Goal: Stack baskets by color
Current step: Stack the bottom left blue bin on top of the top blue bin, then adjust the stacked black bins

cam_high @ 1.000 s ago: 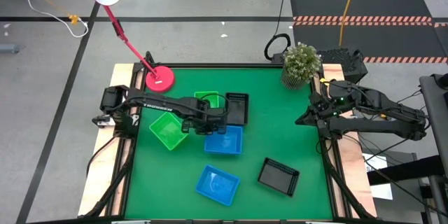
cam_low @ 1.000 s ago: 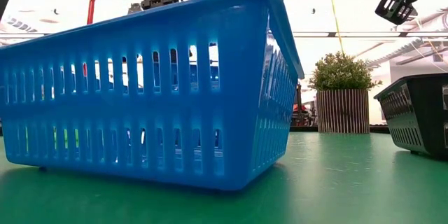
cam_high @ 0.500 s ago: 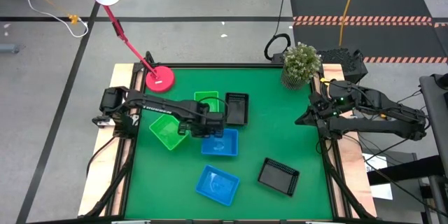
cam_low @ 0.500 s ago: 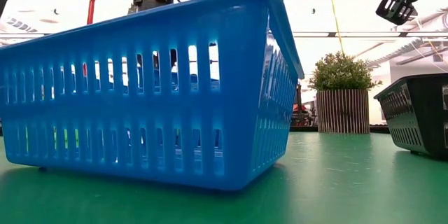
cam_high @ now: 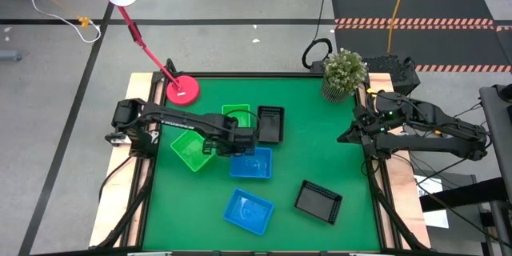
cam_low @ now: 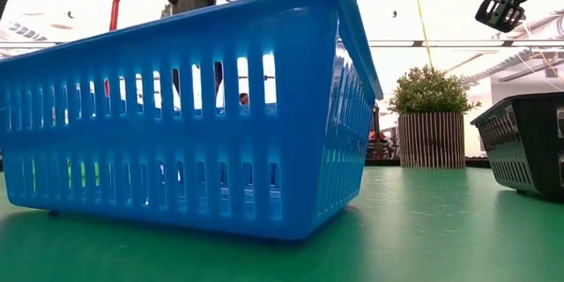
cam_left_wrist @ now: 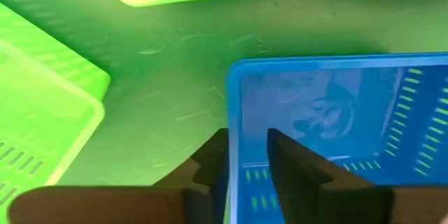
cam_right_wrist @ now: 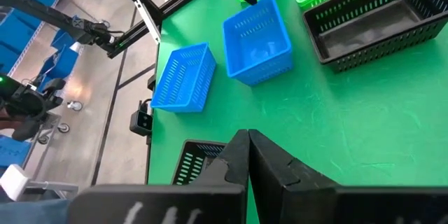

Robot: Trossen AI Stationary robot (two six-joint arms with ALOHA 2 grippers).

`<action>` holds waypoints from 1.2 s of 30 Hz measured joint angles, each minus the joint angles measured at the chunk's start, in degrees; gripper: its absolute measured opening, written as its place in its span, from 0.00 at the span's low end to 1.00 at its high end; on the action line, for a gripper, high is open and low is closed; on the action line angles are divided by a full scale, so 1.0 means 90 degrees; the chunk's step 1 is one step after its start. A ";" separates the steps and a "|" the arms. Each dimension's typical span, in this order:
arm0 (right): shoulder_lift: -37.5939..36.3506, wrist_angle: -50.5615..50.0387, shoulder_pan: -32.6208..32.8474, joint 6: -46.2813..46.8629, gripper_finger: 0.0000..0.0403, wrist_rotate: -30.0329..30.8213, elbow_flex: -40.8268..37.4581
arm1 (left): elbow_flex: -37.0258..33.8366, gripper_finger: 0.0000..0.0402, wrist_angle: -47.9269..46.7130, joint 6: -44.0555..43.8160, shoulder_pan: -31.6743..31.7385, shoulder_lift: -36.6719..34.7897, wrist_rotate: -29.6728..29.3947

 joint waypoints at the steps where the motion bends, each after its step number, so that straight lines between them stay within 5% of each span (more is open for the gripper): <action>1: 0.0000 0.0000 0.0001 0.0001 0.00 -0.0002 0.0000 | 0.0000 0.28 0.0005 0.0015 0.0000 -0.0052 -0.0024; 15: 0.0658 0.0752 0.0000 0.0356 0.00 0.0848 -0.0005 | 0.0000 0.25 -0.0401 0.1919 0.0252 -0.0911 -0.0982; 26: 0.3418 0.4006 0.0002 0.1443 0.00 0.0886 0.0118 | 0.0001 0.16 -0.0819 0.5093 0.1442 -0.1082 -0.1027; 36: 0.6078 0.3437 -0.0077 0.0293 0.00 0.1170 0.1670 | -0.0061 0.04 -0.0892 0.6706 0.2156 -0.1263 -0.0965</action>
